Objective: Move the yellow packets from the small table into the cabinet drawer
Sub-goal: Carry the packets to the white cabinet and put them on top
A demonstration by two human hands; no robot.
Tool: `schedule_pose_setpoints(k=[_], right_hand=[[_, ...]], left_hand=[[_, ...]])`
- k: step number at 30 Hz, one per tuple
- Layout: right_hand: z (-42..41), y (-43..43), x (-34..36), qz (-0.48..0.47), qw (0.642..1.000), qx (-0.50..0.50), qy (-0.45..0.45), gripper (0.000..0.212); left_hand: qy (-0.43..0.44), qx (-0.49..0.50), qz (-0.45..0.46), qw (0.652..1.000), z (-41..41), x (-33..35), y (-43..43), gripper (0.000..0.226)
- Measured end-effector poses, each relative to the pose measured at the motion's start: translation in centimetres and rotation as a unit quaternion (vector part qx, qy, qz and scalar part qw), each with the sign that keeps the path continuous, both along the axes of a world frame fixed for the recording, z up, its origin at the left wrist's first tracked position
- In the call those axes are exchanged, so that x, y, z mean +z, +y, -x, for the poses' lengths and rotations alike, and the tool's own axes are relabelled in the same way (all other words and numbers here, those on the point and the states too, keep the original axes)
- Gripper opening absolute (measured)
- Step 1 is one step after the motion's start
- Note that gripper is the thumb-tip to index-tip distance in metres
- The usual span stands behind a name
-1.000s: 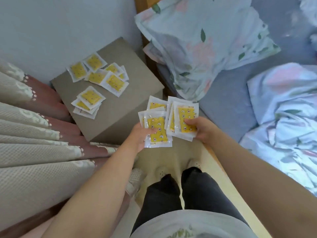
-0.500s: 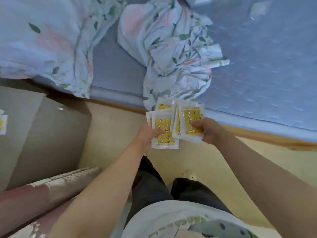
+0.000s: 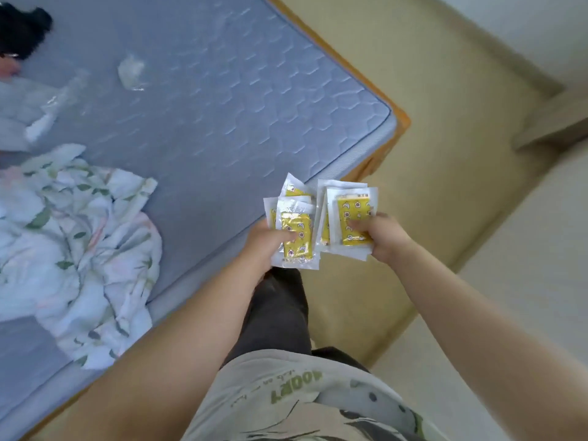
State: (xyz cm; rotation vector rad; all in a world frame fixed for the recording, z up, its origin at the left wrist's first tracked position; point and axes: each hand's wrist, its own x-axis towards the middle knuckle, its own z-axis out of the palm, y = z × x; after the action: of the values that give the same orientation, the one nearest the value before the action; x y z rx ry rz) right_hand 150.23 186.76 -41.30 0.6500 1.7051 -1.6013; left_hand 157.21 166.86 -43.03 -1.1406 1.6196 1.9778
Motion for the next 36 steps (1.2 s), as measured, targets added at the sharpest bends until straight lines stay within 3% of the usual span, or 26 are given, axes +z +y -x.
schedule_pose_setpoints(k=[7,17,20,25,28,32,36], right_hand=[[12.6,7.7,0.7,-0.082,0.982,-0.17,0.021,0.016],[25.6,20.8,2.4,-0.142,0.946,-0.288,0.05,0.015],[30.3,26.1,2.0,-0.167,0.944,-0.275,0.069,0.017],[40.7,35.6,1.5,-0.252,0.944,-0.19,0.099,0.003],[46.6,39.5,1.6,-0.287,0.942,-0.134,0.109,0.011],[54.4,40.8,1.7,-0.326,0.936,-0.045,0.123,0.005],[63.1,38.6,1.0,-0.332,0.929,0.077,0.144,0.014]], left_hand=[[0.021,-0.166,0.028,0.985,20.1,-0.2,7.0,0.032],[0.033,-0.332,0.069,0.94,40.2,0.6,21.2,0.037],[0.037,-0.377,0.119,0.918,45.4,-0.6,27.3,0.056],[0.061,-0.4,0.199,0.892,54.2,-0.9,36.8,0.025],[0.076,-0.398,0.233,0.884,58.8,0.2,40.3,0.017],[0.07,-0.348,0.279,0.892,64.6,1.4,40.7,0.015],[0.042,-0.288,0.276,0.916,71.0,0.9,37.7,0.017]])
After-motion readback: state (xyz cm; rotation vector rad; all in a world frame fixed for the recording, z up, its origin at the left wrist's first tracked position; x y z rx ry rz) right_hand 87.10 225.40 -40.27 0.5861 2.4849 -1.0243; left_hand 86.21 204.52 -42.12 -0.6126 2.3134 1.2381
